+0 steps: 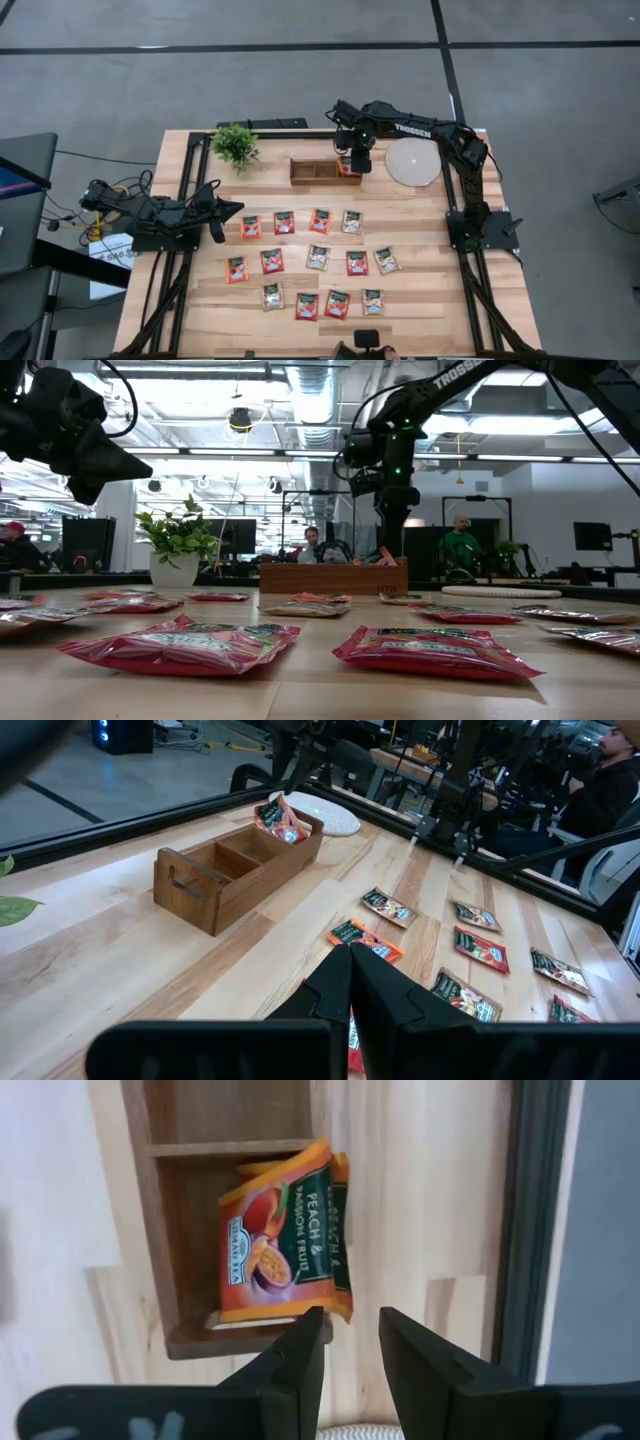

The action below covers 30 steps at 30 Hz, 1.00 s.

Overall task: Pick & Place Tea
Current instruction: Put the orange tea bag into the right section of the wooden organizer

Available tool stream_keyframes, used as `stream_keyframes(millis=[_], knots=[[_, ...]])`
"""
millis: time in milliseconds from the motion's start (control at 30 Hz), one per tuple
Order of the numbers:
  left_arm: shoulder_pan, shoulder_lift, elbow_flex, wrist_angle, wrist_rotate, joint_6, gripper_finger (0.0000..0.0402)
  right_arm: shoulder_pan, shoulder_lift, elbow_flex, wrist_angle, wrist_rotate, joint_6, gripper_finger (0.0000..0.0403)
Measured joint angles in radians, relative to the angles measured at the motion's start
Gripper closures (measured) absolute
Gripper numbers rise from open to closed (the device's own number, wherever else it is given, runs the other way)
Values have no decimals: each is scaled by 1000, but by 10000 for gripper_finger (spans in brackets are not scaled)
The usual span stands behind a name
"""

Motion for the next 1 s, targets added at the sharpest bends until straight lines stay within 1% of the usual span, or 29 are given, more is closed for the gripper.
stream_keyframes(millis=[200,333,700,800,1000], knots=[[0,0,0,0,0,0,401,8,0,-36,10,-4,0,310],[0,0,0,0,0,0,401,7,0,-36,51,-3,14,310],[0,0,0,0,0,0,402,0,0,-36,61,-5,17,311],[0,0,0,0,0,0,401,1,0,-36,62,-10,17,322],[0,0,0,0,0,0,401,2,0,-36,74,-29,34,358]])
